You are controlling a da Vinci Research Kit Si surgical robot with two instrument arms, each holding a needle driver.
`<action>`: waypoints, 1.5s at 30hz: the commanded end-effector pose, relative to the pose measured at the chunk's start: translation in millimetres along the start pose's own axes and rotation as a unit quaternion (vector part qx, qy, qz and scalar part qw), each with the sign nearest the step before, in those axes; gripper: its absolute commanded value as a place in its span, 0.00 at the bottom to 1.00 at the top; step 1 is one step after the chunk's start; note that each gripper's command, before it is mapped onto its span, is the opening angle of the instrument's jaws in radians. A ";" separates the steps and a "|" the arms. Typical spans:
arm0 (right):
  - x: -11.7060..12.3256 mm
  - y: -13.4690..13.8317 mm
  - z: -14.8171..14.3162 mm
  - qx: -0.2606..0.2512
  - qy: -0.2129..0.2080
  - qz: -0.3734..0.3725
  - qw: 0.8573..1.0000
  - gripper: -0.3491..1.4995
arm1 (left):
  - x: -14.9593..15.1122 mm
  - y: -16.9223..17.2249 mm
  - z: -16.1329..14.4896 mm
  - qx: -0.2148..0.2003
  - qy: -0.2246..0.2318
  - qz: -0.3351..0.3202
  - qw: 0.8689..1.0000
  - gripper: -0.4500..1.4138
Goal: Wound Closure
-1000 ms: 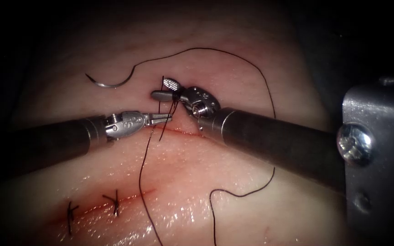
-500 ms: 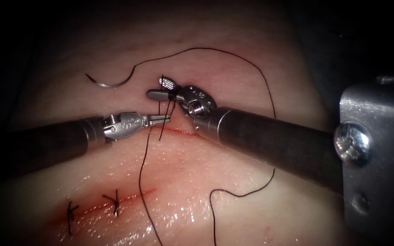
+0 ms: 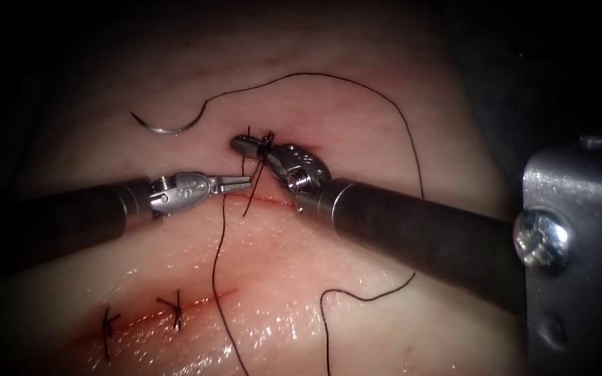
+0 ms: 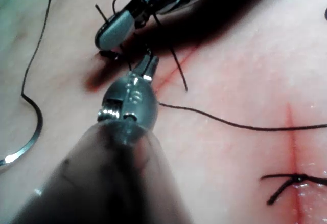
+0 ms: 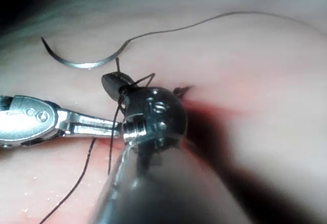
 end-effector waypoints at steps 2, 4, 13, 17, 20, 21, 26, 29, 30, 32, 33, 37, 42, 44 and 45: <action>-0.8 -0.3 0.5 0.007 0.002 -0.015 1.000 0.00 | -0.3 -0.3 0.4 0.001 -0.001 0.001 1.000 0.00; -1.6 0.0 0.3 0.011 0.010 -0.028 1.000 0.00 | -0.7 -0.5 -0.4 0.002 -0.005 0.006 1.000 0.00; -4.6 -0.1 -0.6 0.037 0.053 -0.079 0.995 0.00 | -1.6 -1.6 -2.6 0.009 -0.015 0.001 1.000 0.00; -5.4 -0.9 -1.5 0.046 0.059 -0.105 0.992 0.00 | -1.2 -2.9 -3.5 0.013 -0.018 -0.005 1.000 0.00; -6.0 -1.3 -2.1 0.050 0.061 -0.121 0.989 0.00 | -0.5 -4.2 -4.4 0.020 -0.017 -0.016 1.000 0.00; -6.4 -1.3 -2.5 0.052 0.062 -0.129 0.988 0.00 | 0.2 -4.9 -4.9 0.022 -0.016 -0.016 1.000 0.00; -7.3 -1.0 -2.9 0.049 0.066 -0.136 0.987 0.00 | 2.6 -7.2 -5.9 0.023 -0.019 -0.011 0.999 0.00; -7.5 -0.8 -3.2 0.044 0.065 -0.140 0.987 0.00 | 4.0 -8.8 -6.1 0.025 -0.016 -0.009 1.000 0.00; -7.5 -0.7 -3.3 0.045 0.067 -0.143 0.986 0.00 | 4.7 -10.1 -6.0 0.025 -0.017 -0.008 1.000 0.00; -7.6 -0.5 -3.5 0.043 0.070 -0.146 0.986 0.00 | 5.5 -11.7 -5.8 0.025 -0.017 -0.008 0.999 0.00; -7.8 -0.5 -3.6 0.042 0.072 -0.146 0.986 0.00 | 5.7 -12.4 -5.6 0.024 -0.019 -0.009 0.999 0.00; -8.7 -0.3 -4.0 0.041 0.075 -0.159 0.984 0.00 | 6.7 -15.6 -4.8 0.022 -0.022 -0.010 0.999 0.00; -9.1 0.0 -5.4 0.035 0.078 -0.163 0.983 0.00 | 6.6 -20.2 -4.2 0.030 -0.030 -0.011 0.999 0.00; -9.1 -0.1 -6.0 0.033 0.078 -0.163 0.983 0.00 | 6.4 -21.3 -4.1 0.033 -0.035 -0.014 0.999 0.00; -9.1 -0.2 -6.2 0.033 0.077 -0.163 0.983 0.00 | 6.2 -22.1 -4.1 0.035 -0.036 -0.013 0.999 0.00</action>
